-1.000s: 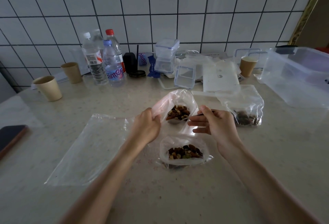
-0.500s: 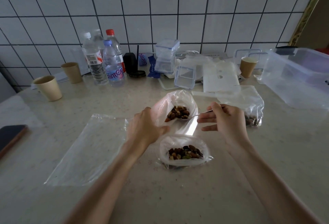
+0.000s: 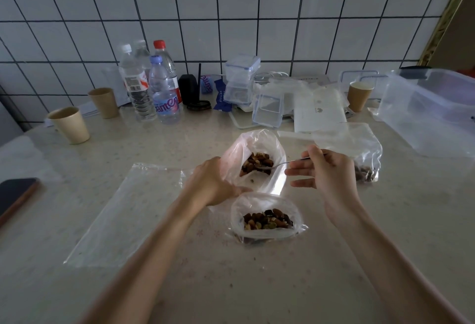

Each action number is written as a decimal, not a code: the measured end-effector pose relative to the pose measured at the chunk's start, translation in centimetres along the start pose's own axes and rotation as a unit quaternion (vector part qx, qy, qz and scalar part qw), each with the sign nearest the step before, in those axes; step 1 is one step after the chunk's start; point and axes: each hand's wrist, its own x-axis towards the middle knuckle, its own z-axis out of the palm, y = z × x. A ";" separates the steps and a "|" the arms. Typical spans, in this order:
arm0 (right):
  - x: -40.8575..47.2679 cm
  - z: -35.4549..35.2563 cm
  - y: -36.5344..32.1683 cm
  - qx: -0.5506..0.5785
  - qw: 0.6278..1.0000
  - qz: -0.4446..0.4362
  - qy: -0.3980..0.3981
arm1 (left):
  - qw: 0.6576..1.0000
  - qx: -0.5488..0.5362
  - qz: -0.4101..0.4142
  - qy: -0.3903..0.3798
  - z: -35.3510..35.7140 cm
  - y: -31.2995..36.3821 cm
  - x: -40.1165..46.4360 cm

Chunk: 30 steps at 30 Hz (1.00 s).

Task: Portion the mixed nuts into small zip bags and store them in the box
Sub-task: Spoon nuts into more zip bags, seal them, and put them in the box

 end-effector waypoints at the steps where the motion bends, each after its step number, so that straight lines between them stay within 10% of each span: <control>1: 0.0 0.0 0.0 -0.005 1.000 0.001 -0.005 | 1.000 -0.015 -0.007 0.002 -0.1 0.0 0.1; 30: -0.1 0.5 0.8 0.003 1.000 0.016 -0.025 | 0.955 -0.257 0.011 0.148 0.6 0.9 -1.1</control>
